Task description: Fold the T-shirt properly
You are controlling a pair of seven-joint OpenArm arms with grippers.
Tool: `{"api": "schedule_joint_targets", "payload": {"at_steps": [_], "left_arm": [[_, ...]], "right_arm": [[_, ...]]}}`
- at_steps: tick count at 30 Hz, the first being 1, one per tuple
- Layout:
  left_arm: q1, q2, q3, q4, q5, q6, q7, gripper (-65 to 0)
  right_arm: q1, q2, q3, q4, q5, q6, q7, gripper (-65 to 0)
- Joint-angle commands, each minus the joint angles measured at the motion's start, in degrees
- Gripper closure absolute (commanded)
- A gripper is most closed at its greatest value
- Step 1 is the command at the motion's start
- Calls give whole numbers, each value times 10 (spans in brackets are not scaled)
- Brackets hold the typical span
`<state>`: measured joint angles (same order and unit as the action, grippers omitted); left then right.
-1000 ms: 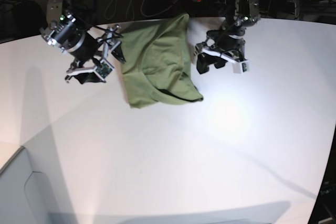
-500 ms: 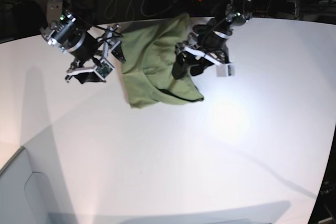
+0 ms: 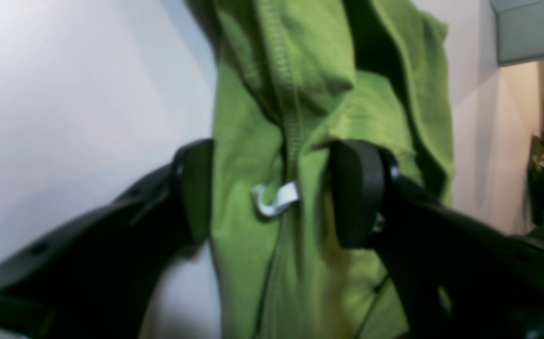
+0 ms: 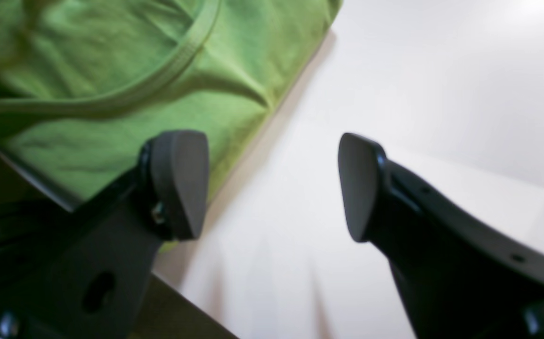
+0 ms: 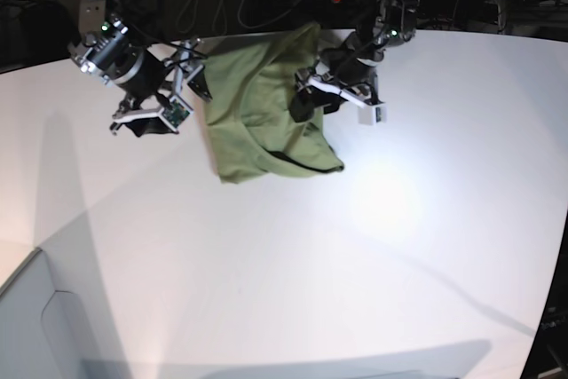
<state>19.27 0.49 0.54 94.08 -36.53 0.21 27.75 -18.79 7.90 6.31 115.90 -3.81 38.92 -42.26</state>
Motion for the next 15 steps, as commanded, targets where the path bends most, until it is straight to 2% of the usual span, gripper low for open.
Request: {"api": "schedule_joint_targets", "payload": {"at_steps": [1, 3, 5, 9, 12, 15], "left_arm": [[0, 2, 0, -1, -3, 1, 2, -371], [0, 1, 0, -9, -3, -1, 2, -370], [0, 1, 1, -14, -3, -2, 3, -337], [0, 0, 1, -15, -3, -2, 5, -154], [-13, -15, 8, -18, -2, -2, 7, 0], [-33, -49, 34, -39, -3, 0, 6, 0]], "right_arm": [[2, 2, 0, 10, 10, 11, 12, -415], [2, 2, 1, 10, 10, 11, 12, -415], [2, 2, 2, 10, 10, 11, 12, -415], [3, 2, 2, 12, 10, 11, 13, -415], [3, 2, 2, 13, 10, 11, 13, -415], [4, 2, 8, 14, 10, 11, 14, -415]]}}
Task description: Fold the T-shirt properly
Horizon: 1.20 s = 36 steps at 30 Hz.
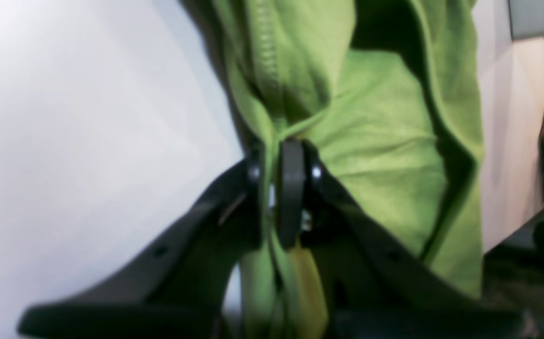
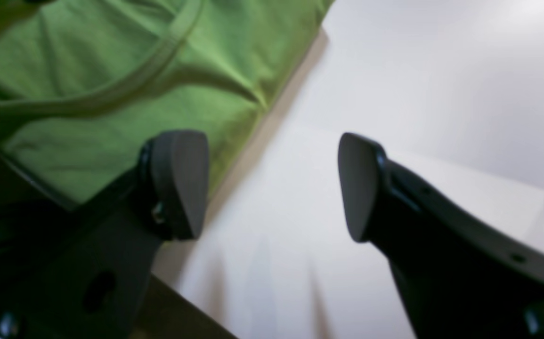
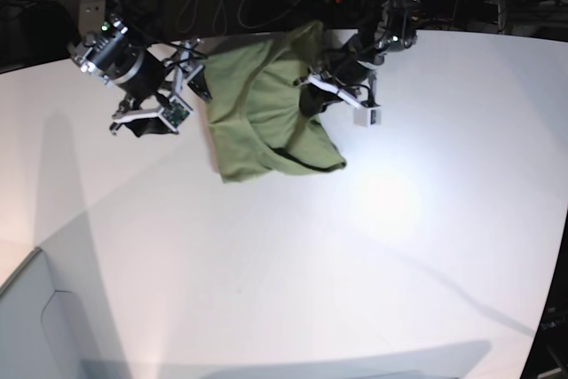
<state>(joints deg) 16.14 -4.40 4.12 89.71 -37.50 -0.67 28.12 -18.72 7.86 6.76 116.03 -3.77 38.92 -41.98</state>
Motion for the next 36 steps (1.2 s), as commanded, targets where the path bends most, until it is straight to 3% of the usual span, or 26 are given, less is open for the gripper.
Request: {"api": "schedule_joint_targets", "payload": {"at_steps": [1, 7, 13, 16, 22, 29, 31, 35, 36], "left_arm": [[-12, -11, 8, -4, 6, 8, 2, 0], [-106, -82, 106, -69, 7, 6, 2, 0], [-274, -159, 330, -105, 7, 6, 1, 0], [-363, -177, 445, -114, 8, 6, 2, 0], [-508, -174, 603, -157, 8, 6, 0, 0], [-541, -122, 613, -218, 8, 6, 3, -7], [-541, -114, 613, -228, 8, 10, 3, -111], [-538, -123, 612, -216, 8, 11, -3, -405], [-538, -123, 612, -210, 8, 11, -3, -436]], "right_arm": [[3, 3, 14, 13, 9, 11, 11, -415], [4, -20, 93, 14, 10, 11, 13, -415], [8, -62, 189, 14, 10, 11, 13, -415], [8, -70, 214, 14, 10, 11, 13, -415], [3, -70, 224, 14, 10, 11, 11, -415], [4, -78, 222, 14, 10, 11, 10, -415], [7, -78, 220, 12, 10, 11, 10, -415], [33, -77, 202, 7, 8, 11, 10, -415], [41, -77, 199, 2, 8, 11, 10, -414]]}}
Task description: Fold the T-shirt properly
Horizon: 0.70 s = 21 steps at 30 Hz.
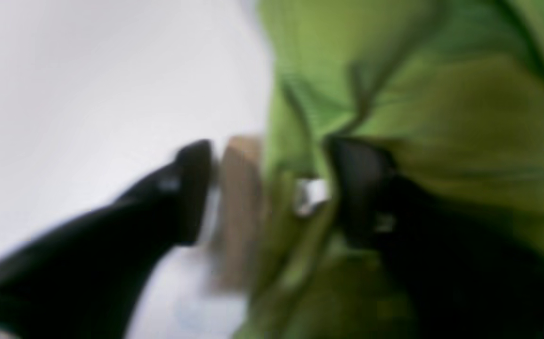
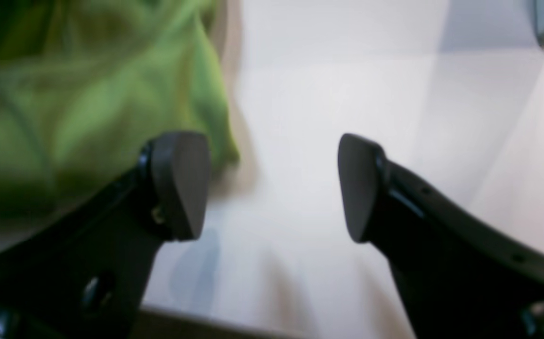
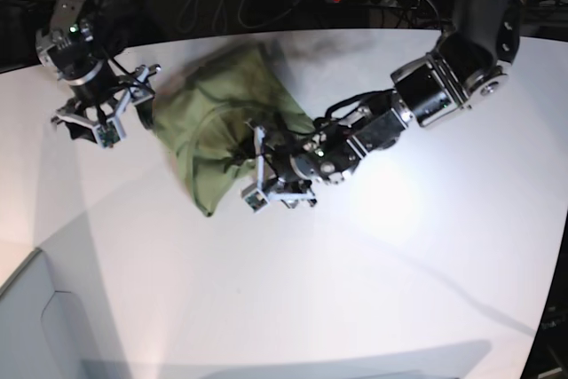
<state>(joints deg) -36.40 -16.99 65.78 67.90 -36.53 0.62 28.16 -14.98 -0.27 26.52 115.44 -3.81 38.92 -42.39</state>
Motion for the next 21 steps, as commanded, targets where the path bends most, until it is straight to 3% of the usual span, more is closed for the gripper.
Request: {"api": "schedule_joint_targets", "payload": {"at_steps": [1, 5, 13, 16, 21], "left_arm": [[-13, 1, -9, 13, -3, -1, -3, -451], [17, -14, -78, 44, -3, -1, -1, -455], [127, -13, -345, 101, -3, -1, 1, -456], [175, -11, -430, 137, -3, -4, 1, -456], [234, -21, -499, 189, -9, -1, 2, -456]], "right_arm": [[11, 3, 2, 1, 9, 11, 14, -414], [47, 2, 2, -35, 9, 11, 13, -372], [74, 4, 2, -116, 9, 11, 17, -17], [80, 4, 2, -148, 9, 11, 19, -6], [104, 4, 2, -189, 9, 11, 20, -1]]}}
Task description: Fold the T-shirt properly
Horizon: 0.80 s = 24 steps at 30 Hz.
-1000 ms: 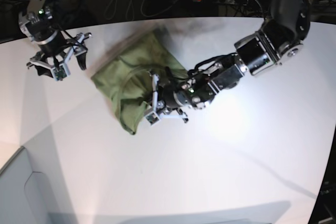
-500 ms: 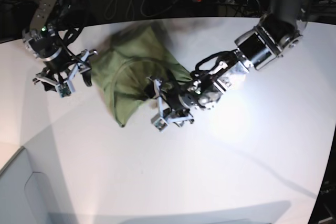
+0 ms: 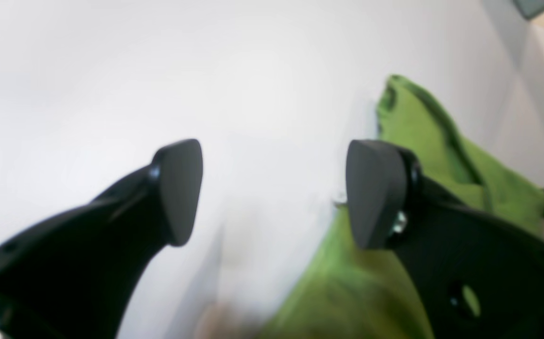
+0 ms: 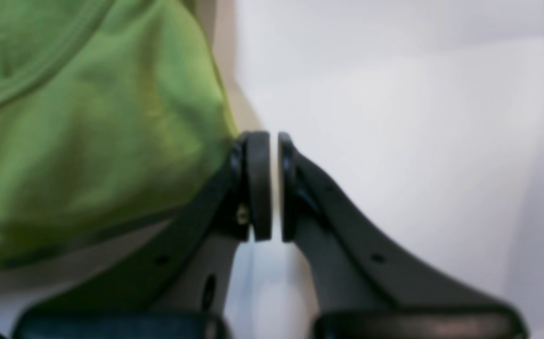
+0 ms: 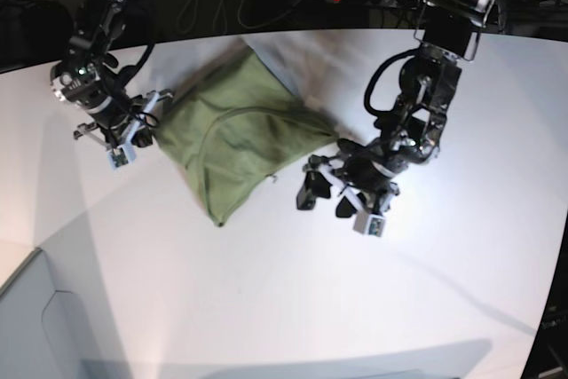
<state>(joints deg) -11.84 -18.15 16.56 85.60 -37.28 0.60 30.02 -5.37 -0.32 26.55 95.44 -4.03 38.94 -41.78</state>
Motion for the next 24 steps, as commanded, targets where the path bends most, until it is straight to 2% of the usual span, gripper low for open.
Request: {"api": "schedule_joint_targets", "payload": {"at_steps": [1, 5, 8, 17, 24], "left_arm": [[9, -11, -25, 24, -1, -1, -17, -456], [99, -7, -121, 71, -1, -1, -17, -456], [162, -6, -167, 104, -1, -1, -17, -456], [258, -6, -251, 122, -1, -4, -17, -456], [289, -6, -259, 123, -1, -4, -17, -456]], "right_arm": [[11, 4, 1, 10, 11, 11, 14, -1], [24, 4, 0, 2, 11, 11, 14, -1], [22, 6, -21, -17, 11, 11, 14, -1], [-58, 6, -81, 17, 11, 11, 14, -1], [-136, 5, -102, 92, 11, 11, 14, -1]]}}
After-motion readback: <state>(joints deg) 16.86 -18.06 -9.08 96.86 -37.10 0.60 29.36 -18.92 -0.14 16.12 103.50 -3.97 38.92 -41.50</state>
